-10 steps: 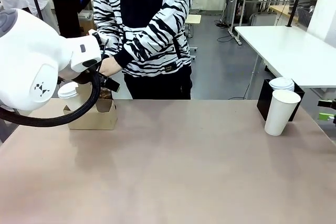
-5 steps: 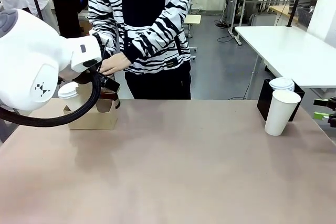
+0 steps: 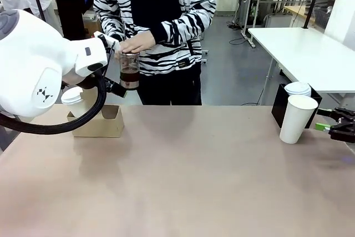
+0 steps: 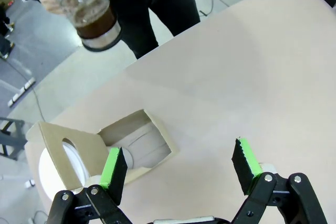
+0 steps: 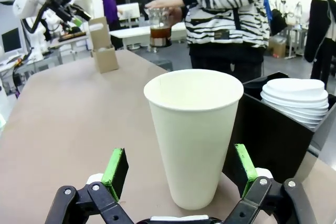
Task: Pour a drink into a cup and package it in a carrier.
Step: Pick up the 600 ml Paper Cup and place it in the middle top area of the table.
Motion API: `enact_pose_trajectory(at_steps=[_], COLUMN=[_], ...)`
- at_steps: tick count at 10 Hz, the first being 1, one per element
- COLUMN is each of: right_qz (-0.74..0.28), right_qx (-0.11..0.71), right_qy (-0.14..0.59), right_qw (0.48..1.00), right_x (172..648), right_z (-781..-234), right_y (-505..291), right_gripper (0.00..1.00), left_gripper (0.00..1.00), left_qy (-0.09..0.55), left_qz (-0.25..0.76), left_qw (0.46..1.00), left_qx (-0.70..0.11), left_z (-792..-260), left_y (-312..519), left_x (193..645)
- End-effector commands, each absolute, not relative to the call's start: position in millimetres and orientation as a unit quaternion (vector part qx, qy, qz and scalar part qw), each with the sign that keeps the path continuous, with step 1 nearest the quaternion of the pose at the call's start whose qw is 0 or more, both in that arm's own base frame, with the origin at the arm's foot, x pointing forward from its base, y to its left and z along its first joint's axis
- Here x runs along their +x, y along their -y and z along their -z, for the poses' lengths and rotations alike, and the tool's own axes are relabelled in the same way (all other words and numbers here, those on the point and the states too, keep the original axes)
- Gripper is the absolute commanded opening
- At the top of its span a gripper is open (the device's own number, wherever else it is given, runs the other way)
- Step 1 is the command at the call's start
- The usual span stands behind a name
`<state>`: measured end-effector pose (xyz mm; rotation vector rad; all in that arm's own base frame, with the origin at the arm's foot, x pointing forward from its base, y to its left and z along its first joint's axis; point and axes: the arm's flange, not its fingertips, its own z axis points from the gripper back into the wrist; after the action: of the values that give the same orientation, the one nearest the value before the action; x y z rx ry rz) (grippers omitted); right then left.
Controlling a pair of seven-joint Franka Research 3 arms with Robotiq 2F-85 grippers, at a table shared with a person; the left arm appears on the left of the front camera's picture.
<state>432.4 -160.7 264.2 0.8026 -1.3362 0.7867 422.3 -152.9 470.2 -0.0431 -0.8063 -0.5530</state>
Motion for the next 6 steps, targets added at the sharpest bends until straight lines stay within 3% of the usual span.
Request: enact_pose_trajectory(at_steps=[1, 6], right_qz=[-0.354, -0.337], right_qx=[0.336, 0.336], right_qy=[0.587, 0.596], right_qw=[0.646, 0.646], right_x=[439, 456], right_z=[-258, -232], right_y=[145, 129], right_gripper=[1.00, 1.00], left_gripper=[1.00, 1.00], left_qy=[0.388, 0.388], left_qz=[0.265, 0.265], left_qw=[0.883, 0.883], left_qx=[-0.021, -0.021], left_z=[-471, -471], left_y=[152, 152], left_x=[422, 422])
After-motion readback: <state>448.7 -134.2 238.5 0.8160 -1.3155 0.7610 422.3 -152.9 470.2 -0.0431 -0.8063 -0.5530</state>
